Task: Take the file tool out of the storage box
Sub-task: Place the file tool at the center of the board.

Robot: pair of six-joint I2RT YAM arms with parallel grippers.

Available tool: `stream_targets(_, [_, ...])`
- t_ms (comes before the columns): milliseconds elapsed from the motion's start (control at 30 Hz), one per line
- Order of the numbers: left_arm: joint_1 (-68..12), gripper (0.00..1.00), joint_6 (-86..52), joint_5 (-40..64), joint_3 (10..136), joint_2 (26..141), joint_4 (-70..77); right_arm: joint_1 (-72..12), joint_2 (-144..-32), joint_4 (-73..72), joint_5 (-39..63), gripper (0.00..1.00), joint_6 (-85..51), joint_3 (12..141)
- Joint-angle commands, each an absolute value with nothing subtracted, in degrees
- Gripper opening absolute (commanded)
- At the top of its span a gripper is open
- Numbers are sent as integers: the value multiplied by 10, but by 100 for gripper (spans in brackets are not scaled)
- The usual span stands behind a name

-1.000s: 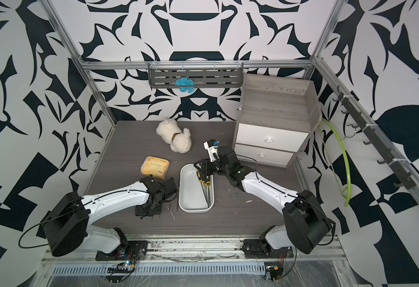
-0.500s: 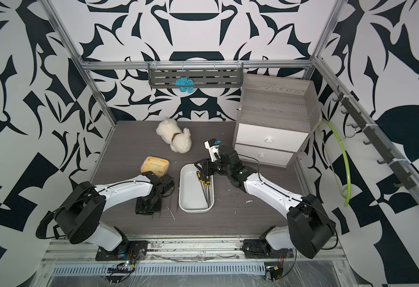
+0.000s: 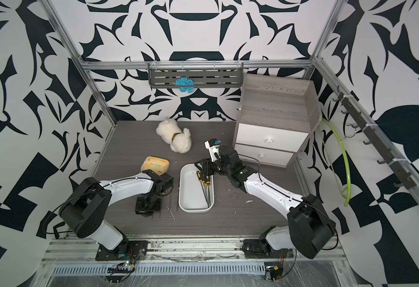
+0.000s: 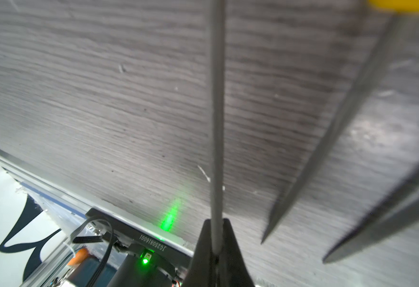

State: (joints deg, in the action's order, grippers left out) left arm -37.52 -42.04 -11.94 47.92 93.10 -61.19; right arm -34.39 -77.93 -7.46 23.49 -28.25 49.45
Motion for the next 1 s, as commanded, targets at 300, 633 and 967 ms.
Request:
stream_targets(300, [-362,18,-395,-98,505,962,-638,-345,-756,-79,229,40,-271,513])
stream_targets(633, [-371,32,-432,-139,527,929,-685,-346,-754,-76,226,40,-269,513])
stream_targets(967, [-417,72,-349,-155,623,675,-502,-343,-715,-10,183,40,-245,519])
